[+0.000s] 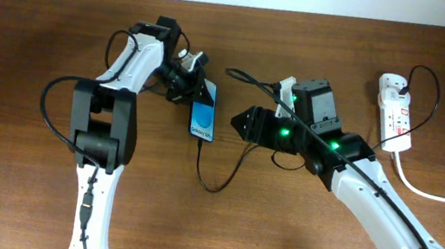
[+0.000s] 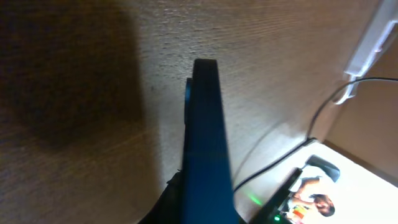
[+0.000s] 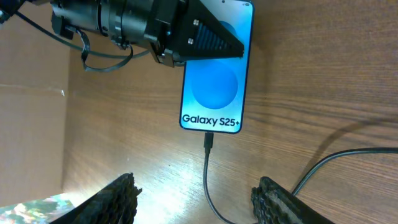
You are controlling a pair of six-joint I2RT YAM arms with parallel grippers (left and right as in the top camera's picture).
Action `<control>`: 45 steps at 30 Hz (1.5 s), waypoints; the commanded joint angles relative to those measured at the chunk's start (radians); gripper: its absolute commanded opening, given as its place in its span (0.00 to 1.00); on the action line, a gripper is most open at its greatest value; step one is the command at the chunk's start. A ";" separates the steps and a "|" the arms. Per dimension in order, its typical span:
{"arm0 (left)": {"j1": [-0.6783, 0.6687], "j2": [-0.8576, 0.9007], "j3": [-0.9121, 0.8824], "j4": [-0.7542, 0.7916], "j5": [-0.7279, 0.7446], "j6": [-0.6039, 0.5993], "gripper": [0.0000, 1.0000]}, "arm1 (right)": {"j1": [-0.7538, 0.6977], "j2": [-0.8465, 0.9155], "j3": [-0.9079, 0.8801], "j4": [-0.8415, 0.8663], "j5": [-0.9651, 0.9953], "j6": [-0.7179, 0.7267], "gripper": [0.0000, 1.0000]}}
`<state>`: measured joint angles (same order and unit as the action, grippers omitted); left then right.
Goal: Plug charger to phone and switch on socket
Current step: 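Lower the plugged phone onto the table with the left gripper and release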
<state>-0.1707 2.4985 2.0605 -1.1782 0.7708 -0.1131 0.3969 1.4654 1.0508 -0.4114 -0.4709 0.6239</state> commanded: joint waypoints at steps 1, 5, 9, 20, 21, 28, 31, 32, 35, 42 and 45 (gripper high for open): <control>-0.036 0.005 0.002 0.011 -0.035 -0.010 0.18 | 0.002 0.001 0.011 -0.005 0.013 -0.015 0.64; -0.042 0.005 0.002 0.019 -0.039 -0.010 0.28 | 0.002 0.001 0.011 -0.008 0.013 -0.015 0.64; -0.042 0.005 0.002 0.014 -0.080 -0.010 0.35 | 0.002 0.001 0.011 -0.009 0.013 -0.018 0.64; -0.043 0.005 0.003 -0.026 -0.219 -0.075 0.66 | 0.002 0.001 0.011 -0.010 0.013 -0.019 0.64; -0.043 0.005 0.007 -0.028 -0.219 -0.085 0.68 | 0.002 0.001 0.011 -0.010 0.013 -0.019 0.64; -0.043 0.005 0.087 -0.088 -0.309 -0.100 0.73 | 0.002 0.001 0.011 -0.013 0.017 -0.026 0.64; -0.043 0.005 0.117 -0.107 -0.340 -0.104 0.74 | 0.002 0.001 0.011 -0.016 0.016 -0.026 0.64; -0.043 0.005 0.133 -0.124 -0.362 -0.103 0.74 | 0.002 0.001 0.011 -0.019 0.017 -0.026 0.64; -0.042 0.005 0.174 -0.146 -0.387 -0.103 0.74 | 0.002 0.001 0.011 -0.019 0.016 -0.026 0.64; -0.009 0.005 0.327 -0.250 -0.431 -0.103 0.74 | 0.001 0.001 0.011 -0.018 0.016 -0.045 0.64; 0.039 0.005 0.489 -0.338 -0.430 -0.103 0.73 | 0.001 -0.001 0.019 -0.014 0.016 -0.081 0.64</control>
<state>-0.1719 2.4989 2.4313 -1.4761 0.3515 -0.2066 0.3969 1.4654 1.0508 -0.4297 -0.4675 0.5823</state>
